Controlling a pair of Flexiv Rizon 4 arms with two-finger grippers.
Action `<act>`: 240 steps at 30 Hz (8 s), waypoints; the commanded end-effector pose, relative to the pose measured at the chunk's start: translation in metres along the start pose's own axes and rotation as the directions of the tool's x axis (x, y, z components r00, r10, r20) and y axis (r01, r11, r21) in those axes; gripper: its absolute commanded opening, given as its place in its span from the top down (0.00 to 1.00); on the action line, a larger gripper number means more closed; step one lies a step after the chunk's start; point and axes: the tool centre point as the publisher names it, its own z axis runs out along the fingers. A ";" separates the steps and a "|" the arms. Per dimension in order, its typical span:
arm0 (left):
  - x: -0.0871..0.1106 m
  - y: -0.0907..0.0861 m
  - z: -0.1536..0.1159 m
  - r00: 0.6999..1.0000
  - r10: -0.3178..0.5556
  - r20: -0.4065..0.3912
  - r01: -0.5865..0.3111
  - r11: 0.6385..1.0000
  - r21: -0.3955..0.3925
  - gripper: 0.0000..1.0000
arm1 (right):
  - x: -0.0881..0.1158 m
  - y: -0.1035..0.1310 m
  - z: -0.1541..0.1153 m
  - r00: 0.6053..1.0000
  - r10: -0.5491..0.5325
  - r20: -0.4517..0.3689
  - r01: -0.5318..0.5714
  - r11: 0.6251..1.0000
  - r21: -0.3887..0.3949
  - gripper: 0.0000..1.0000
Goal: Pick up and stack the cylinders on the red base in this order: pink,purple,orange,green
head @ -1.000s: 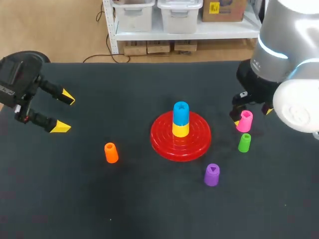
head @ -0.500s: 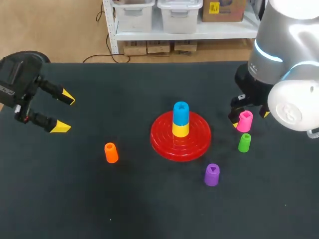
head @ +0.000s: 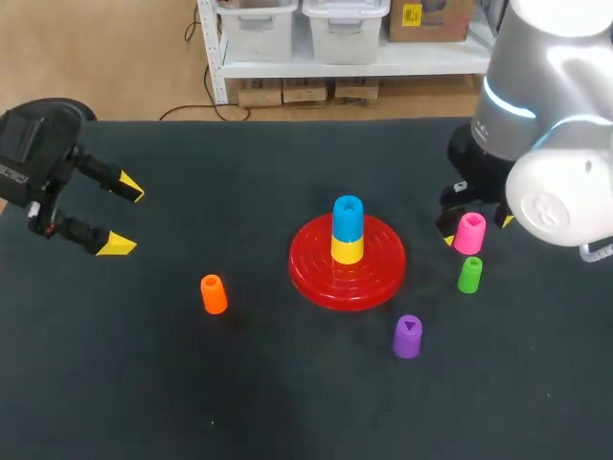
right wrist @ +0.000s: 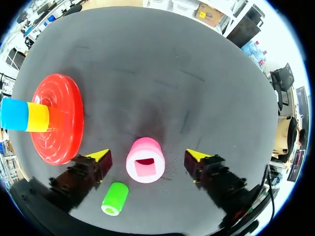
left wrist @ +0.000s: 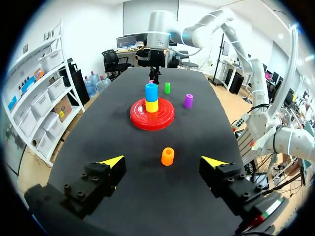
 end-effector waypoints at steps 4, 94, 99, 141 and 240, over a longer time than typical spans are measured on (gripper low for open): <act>0.001 0.000 0.000 1.000 0.002 0.002 -0.002 1.000 0.001 0.00 | -0.001 0.003 0.000 1.000 -0.011 -0.008 0.011 1.000 -0.007 1.00; 0.001 0.000 0.000 1.000 0.002 0.002 -0.002 1.000 0.001 0.00 | -0.050 0.176 -0.132 0.810 -0.586 0.017 0.583 0.802 -0.130 1.00; 0.001 0.000 0.000 1.000 0.002 0.002 -0.002 1.000 0.001 0.00 | -0.051 0.179 -0.127 0.812 -0.583 0.018 0.580 0.804 -0.129 1.00; 0.001 0.000 0.000 1.000 0.002 0.002 -0.002 1.000 0.001 0.00 | -0.053 0.181 -0.116 0.810 -0.585 0.018 0.583 0.803 -0.121 1.00; 0.001 0.000 0.000 1.000 0.002 0.002 -0.002 1.000 0.001 0.00 | 0.052 0.130 -0.077 0.935 -0.344 0.085 0.336 0.937 0.093 0.00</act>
